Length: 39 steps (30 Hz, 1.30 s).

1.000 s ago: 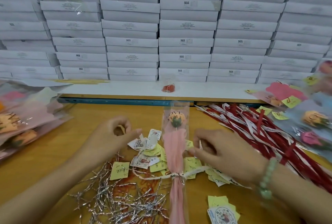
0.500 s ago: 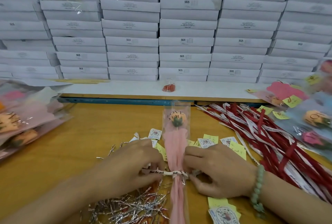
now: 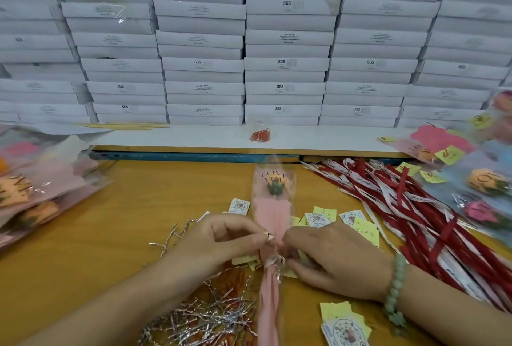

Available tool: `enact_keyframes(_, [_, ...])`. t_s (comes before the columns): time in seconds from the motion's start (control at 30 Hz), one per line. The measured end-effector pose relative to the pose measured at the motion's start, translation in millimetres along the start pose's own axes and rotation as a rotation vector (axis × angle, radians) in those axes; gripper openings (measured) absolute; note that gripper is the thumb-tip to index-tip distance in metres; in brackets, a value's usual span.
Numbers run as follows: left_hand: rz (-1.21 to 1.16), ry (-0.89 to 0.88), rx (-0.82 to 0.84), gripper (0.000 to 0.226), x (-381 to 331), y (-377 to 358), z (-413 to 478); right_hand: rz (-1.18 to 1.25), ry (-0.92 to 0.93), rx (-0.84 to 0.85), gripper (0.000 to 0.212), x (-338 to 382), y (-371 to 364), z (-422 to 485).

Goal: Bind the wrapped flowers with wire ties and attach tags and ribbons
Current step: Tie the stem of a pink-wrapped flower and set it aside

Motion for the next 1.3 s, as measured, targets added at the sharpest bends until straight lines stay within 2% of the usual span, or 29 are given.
enact_keyframes(0.1, [-0.092,-0.015,-0.038,0.022,6.3,-2.6,2.7,-0.006,-0.001,0.0,0.016,0.6,0.4,0.2])
enact_keyframes(0.27, [-0.07,-0.013,-0.121,0.034,14.6,1.0,6.0,0.186,-0.07,0.031,0.016,-3.1,1.0,1.4])
enact_keyframes(0.4, [0.007,0.023,-0.175,0.032,19.1,1.2,5.8,0.473,-0.123,0.004,0.02,-1.8,3.8,2.0])
enact_keyframes(0.53, [0.059,0.021,-0.114,0.019,18.3,-0.7,4.6,0.799,-0.199,-0.01,0.025,5.2,6.5,3.4])
enact_keyframes(0.67, [0.141,0.002,-0.046,0.014,16.2,-5.6,3.3,1.074,-0.312,0.0,0.02,8.2,3.8,6.8])
enact_keyframes(0.8, [0.197,0.002,-0.039,0.028,18.6,-6.1,1.8,1.256,-0.352,-0.064,0.01,13.9,0.2,8.0])
enact_keyframes(1.0, [0.15,0.025,-0.024,0.013,17.2,-3.9,0.0,1.302,-0.304,-0.16,0.013,16.7,-6.2,5.1])
enact_keyframes(1.23, [0.175,0.015,-0.016,0.023,18.6,-2.8,2.5,1.288,-0.214,-0.162,0.017,18.3,-8.1,4.2])
enact_keyframes(1.3, [0.181,0.011,-0.039,0.019,17.7,-2.7,2.6,1.269,-0.206,-0.184,0.017,19.4,-7.9,3.7])
Point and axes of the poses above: each hand's wrist, its own z-axis towards the middle knuckle, its own y-axis out of the back of the hand, x = y × z, the point moved 1 cm from there along z, towards the middle knuckle, and after that the axes turned 7 degrees about -y, right-handed, at the moved point
